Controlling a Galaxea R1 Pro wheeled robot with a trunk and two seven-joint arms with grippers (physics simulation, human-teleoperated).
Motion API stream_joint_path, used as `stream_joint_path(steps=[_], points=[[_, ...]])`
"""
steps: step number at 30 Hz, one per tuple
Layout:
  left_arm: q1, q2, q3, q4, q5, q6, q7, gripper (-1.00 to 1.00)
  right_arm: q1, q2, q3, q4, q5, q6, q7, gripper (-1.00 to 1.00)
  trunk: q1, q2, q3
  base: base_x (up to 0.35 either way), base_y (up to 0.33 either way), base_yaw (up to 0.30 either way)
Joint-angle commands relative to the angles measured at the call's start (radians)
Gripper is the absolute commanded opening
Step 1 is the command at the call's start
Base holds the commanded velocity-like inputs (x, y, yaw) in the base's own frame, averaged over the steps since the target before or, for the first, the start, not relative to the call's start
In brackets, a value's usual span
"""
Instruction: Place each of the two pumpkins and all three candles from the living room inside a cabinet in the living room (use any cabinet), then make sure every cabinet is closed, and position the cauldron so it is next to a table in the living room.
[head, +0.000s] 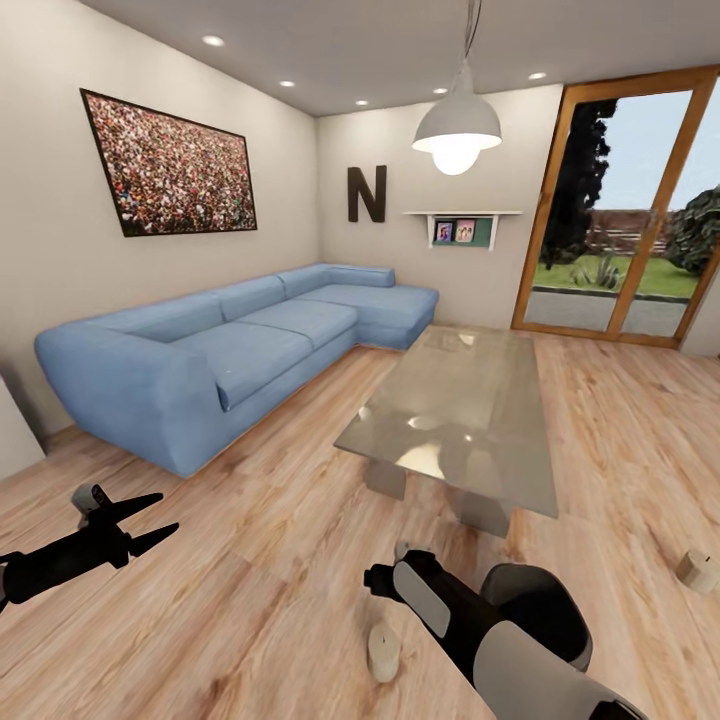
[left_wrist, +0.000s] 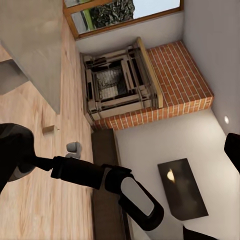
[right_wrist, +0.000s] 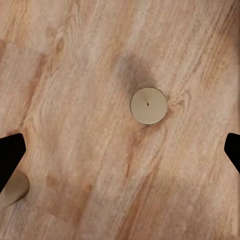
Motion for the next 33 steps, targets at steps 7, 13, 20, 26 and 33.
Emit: stream_joint_path(steps=[7,13,20,26,33], points=[[-0.001,0.001,-0.004,0.001,0.004,0.005,-0.003,1.00,-0.001,-0.001,0.007,-0.008,-0.008,0.000,-0.007,1.00,0.000,-0.001,-0.001,0.029,-0.098,0.000],[-0.001,0.001,-0.004,0.001,0.004,0.005,-0.003,1.00,-0.001,-0.001,0.008,-0.011,-0.008,-0.001,-0.007,1.00,0.000,-0.001,-0.001,0.107,-0.017,0.000],[-0.001,0.001,-0.004,0.001,0.005,0.004,-0.003,1.00,-0.001,-0.001,0.006,-0.017,-0.009,-0.001,-0.008,1.00,0.000,-0.001,-0.001,0.024,0.002,0.000],[-0.001,0.001,-0.004,0.001,0.004,0.004,-0.003,1.00,-0.001,-0.001,0.005,-0.017,-0.009,-0.001,-0.007,1.00,0.000,-0.001,-0.001,0.006,0.002,0.000],[-0.001,0.001,-0.004,0.001,0.004,0.004,-0.003,1.00,-0.001,-0.001,0.005,-0.017,-0.009,-0.001,-0.007,1.00,0.000,-0.001,-0.001,0.141,0.031,0.000]])
